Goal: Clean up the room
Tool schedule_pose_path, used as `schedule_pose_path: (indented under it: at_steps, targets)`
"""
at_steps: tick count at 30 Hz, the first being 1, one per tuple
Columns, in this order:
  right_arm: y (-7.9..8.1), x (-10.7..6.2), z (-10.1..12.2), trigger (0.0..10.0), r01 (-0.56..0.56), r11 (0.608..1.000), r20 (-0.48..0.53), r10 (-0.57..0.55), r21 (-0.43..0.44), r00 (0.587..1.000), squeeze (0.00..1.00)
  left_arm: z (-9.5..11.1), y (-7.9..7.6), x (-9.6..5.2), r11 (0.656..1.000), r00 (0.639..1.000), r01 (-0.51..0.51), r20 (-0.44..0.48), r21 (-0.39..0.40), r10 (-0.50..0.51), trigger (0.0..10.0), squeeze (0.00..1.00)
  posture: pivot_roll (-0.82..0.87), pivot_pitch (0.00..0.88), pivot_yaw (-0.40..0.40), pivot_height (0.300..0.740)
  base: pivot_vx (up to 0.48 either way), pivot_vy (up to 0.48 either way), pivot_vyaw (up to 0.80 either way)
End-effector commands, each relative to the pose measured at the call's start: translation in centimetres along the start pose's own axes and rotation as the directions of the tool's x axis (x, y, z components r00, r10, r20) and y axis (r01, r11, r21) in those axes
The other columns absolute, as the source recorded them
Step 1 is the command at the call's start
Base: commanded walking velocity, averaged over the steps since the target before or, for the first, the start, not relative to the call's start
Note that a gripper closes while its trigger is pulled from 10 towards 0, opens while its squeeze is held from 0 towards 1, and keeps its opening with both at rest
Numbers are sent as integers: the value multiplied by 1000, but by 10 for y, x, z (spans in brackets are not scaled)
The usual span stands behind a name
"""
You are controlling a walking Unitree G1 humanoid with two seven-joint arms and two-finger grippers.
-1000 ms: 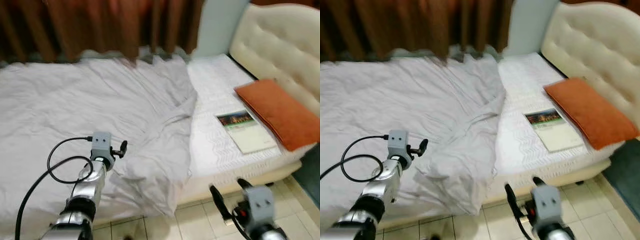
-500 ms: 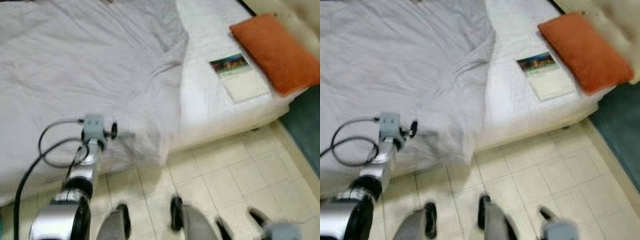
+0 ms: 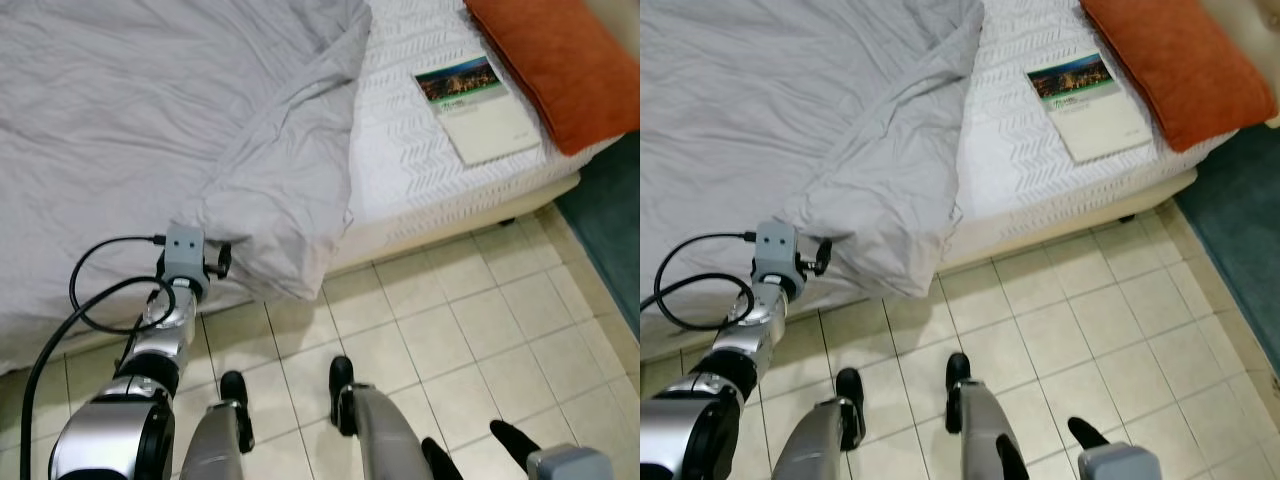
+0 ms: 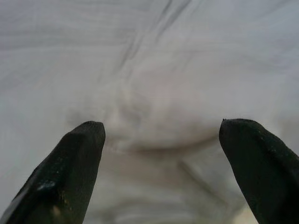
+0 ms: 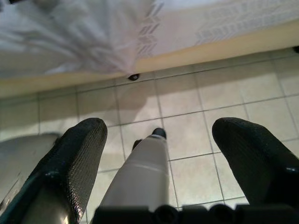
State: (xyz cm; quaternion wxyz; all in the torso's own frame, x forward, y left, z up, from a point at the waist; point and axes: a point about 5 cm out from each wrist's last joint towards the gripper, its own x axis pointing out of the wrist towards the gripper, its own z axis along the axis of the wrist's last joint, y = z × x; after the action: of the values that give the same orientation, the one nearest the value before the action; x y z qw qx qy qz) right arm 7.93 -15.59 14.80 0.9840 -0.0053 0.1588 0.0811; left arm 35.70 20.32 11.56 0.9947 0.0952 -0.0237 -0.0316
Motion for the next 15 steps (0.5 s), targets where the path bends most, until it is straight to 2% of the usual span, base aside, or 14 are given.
schedule_pose_path:
  at_steps: [1,2,3,4,5,6,7,8,9,10,11,12,13,15]
  targets:
    - [-1,-6,2,10000,30,999,1,-30,-16,1000,0,-15,-8,-16,998,998,67,-19,-1,-67,10000,0,-287,591,-75,740,0,0,0]
    - [-1,-8,4,10000,29,999,26,-28,-25,999,0,-13,-9,-32,993,993,114,-2,11,-114,10000,0,-273,576,-68,740,0,0,0]
    - [-1,-9,4,10000,32,999,26,-31,-27,999,0,-13,-14,-53,987,987,163,-2,8,-163,10000,0,-216,513,-41,740,0,0,0]
    - [-4,-7,5,10000,47,998,38,-46,-34,998,0,-8,-21,-79,978,978,210,-13,-13,-210,10000,0,-173,465,-23,740,0,0,0]
    - [-9,0,2,10000,67,997,48,-65,-37,997,0,-1,-34,-112,959,959,279,-42,-58,-281,10000,0,-126,410,0,740,0,0,0]
    - [-11,7,-3,10000,71,997,49,-69,-37,996,0,-2,-40,-120,950,949,304,-58,-77,-308,10000,0,-109,393,8,740,0,0,0]
    - [-11,7,-3,10000,71,997,49,-69,-37,996,0,-2,-40,-120,950,949,304,-58,-77,-308,10000,0,-109,393,8,740,0,0,0]
    - [-19,24,-11,10000,101,995,57,-100,-26,993,0,1,-48,-133,942,943,319,-68,-104,-327,10000,0,-77,357,22,740,0,0,0]
    - [-22,34,-15,10000,113,993,61,-112,-16,992,0,3,-49,-137,943,944,312,-73,-113,-321,10000,0,-46,318,51,740,0,0,0]
    - [-24,40,-16,10000,122,993,64,-121,-8,991,0,4,-50,-140,944,945,308,-75,-119,-318,10000,0,-46,318,51,740,0,0,0]
    - [-27,50,-20,10000,129,992,75,-128,0,989,0,5,-49,-143,951,953,283,-72,-128,-294,10000,0,-16,218,48,740,0,0,0]
    - [-27,50,-20,10000,129,992,75,-128,0,989,0,5,-49,-143,951,953,283,-72,-128,-294,10000,0,-16,218,48,740,0,0,0]
    - [-31,71,-25,10000,140,990,99,-140,9,985,0,4,-47,-140,965,968,231,-66,-125,-241,10000,0,15,140,41,740,0,0,0]
    - [-34,87,-28,10000,155,988,122,-157,25,980,0,5,-46,-138,973,976,196,-68,-125,-205,10000,0,30,112,38,740,0,0,0]
